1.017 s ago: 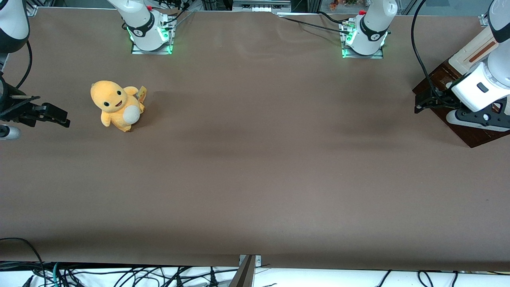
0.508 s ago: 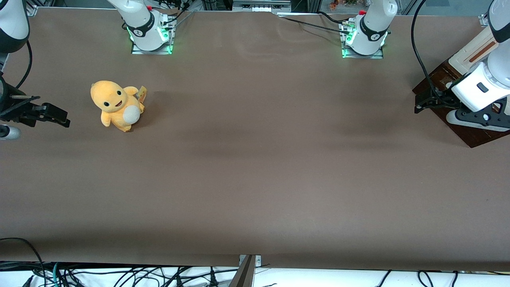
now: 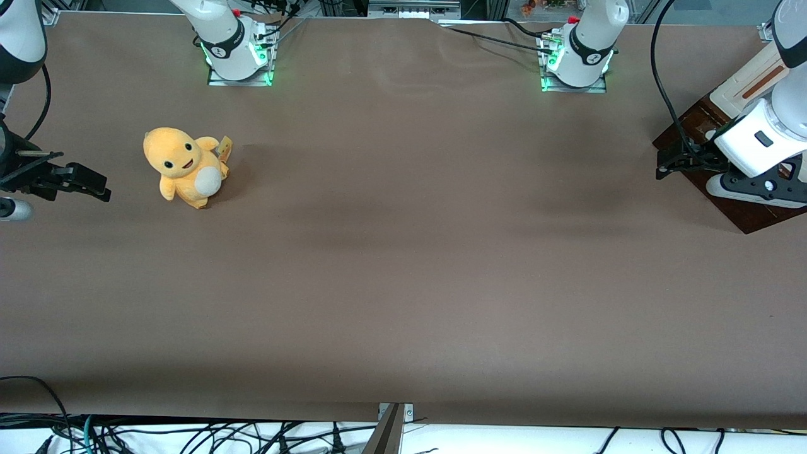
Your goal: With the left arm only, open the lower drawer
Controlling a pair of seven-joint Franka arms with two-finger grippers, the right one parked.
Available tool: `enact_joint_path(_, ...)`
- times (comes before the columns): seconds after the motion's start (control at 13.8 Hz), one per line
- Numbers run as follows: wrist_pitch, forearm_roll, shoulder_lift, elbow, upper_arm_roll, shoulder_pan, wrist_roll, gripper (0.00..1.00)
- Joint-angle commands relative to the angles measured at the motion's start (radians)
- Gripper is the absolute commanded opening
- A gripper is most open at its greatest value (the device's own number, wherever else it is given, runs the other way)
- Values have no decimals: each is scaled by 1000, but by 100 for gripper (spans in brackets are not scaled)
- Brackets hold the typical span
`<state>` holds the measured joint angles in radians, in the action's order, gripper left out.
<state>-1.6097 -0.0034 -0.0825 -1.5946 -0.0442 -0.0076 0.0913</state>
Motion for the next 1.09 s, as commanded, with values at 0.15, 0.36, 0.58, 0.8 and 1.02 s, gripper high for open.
enact_joint_path(0.15,88,60,-31,16,-3,-3,4,100)
enact_joint_path(0.36,131,206,-33,12,-13,-31,-56,100)
enact_joint_path(0.58,181,345,-60,-2,-29,-46,-209,100)
enact_joint_path(0.8,237,482,-117,-80,-46,-57,-361,100)
enact_joint_path(1.02,244,647,-172,-226,-80,-92,-586,100)
